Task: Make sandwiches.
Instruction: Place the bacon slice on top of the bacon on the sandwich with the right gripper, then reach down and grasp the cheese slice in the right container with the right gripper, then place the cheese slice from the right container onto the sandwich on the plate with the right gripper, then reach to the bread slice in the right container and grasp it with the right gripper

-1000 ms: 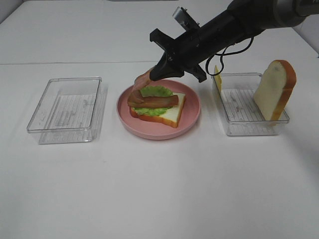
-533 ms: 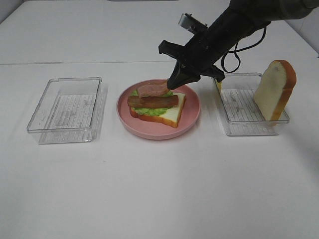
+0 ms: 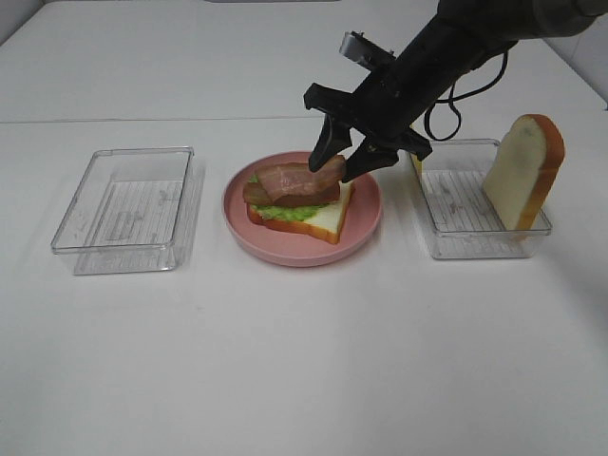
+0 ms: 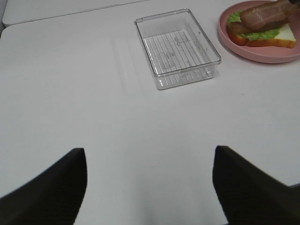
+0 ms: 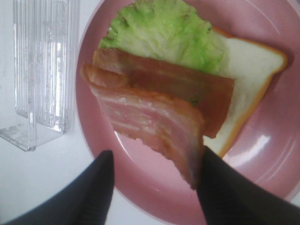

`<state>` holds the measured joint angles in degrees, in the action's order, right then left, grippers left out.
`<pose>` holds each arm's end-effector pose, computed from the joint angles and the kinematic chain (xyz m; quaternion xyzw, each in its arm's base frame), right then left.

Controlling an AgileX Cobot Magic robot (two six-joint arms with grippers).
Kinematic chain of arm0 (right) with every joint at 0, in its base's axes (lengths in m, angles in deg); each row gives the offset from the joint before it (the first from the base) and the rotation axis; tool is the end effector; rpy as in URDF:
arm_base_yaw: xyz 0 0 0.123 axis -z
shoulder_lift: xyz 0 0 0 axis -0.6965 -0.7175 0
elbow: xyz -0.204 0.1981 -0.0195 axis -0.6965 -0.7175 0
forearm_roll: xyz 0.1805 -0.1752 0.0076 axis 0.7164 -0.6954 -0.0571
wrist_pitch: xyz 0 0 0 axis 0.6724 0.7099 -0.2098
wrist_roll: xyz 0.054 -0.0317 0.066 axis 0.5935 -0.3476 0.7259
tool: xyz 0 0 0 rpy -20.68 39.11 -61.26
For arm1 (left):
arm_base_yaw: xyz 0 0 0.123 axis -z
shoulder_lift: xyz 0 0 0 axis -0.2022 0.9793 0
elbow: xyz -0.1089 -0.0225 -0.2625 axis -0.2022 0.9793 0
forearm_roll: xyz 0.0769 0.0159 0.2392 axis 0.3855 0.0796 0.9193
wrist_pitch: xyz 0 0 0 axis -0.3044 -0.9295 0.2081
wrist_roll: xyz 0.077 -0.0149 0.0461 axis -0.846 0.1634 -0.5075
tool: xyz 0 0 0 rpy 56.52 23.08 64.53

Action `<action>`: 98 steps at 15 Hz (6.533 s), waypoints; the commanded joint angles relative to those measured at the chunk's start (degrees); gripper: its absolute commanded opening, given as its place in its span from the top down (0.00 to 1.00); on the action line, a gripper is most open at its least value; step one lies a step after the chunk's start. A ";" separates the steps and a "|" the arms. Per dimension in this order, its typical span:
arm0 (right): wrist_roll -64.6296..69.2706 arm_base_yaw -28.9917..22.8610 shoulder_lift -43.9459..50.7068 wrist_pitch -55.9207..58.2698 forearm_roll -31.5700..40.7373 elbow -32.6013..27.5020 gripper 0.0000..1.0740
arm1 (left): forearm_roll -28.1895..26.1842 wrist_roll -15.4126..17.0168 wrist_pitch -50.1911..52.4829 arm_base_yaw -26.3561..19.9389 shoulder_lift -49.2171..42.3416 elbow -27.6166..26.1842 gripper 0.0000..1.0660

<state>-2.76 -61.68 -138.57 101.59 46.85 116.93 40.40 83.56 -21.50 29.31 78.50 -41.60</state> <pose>0.4317 0.1782 0.1634 -0.0577 0.9581 0.2610 0.1025 0.0083 0.0096 0.2785 0.0828 0.8612 -0.0321 0.5005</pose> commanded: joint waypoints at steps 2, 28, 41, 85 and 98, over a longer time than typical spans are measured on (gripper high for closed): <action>-1.49 0.06 2.58 1.60 -1.66 0.34 0.38 | -0.34 0.34 0.23 0.11 -0.46 0.06 0.32; 7.51 4.70 -0.23 1.03 -28.59 9.40 0.37 | -0.34 0.34 0.23 0.11 -0.46 0.06 0.32; 10.49 4.76 -3.09 0.06 -31.17 9.40 1.00 | -0.34 0.34 0.23 0.11 -0.46 0.06 0.33; 4.98 -1.83 10.66 3.09 -29.85 9.34 0.20 | -0.34 0.34 0.23 0.11 -0.46 0.06 0.33; 11.40 13.92 12.61 16.04 -37.53 9.34 0.20 | -0.34 0.34 0.23 0.11 -0.46 0.06 0.33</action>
<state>9.16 -48.22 -126.08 117.06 8.52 126.04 40.40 83.56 -21.50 29.31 78.50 -41.60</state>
